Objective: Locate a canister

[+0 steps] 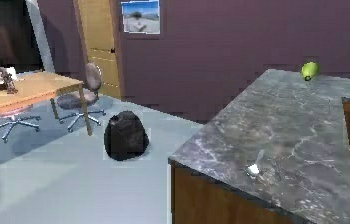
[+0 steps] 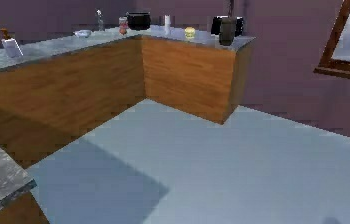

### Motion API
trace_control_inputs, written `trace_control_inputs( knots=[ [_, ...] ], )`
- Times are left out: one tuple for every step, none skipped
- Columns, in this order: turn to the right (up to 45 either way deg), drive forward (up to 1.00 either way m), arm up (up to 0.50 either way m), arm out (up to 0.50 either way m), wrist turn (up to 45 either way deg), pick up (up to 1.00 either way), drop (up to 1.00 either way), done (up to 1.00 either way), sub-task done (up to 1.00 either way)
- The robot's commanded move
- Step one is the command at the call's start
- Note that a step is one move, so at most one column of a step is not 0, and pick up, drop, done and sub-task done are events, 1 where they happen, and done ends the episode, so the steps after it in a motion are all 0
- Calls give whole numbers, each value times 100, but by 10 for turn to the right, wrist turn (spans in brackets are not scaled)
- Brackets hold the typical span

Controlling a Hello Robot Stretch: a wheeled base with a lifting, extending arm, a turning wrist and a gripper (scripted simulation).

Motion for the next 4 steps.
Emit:
trace_control_inputs(
  knots=[
    [-450,0,0,0,0,0,0,0,0],
    [-90,0,0,0,0,0,0,0,0],
    [0,75,0,0,0,0,0,0,0],
    [-450,0,0,0,0,0,0,0,0]
  ],
)
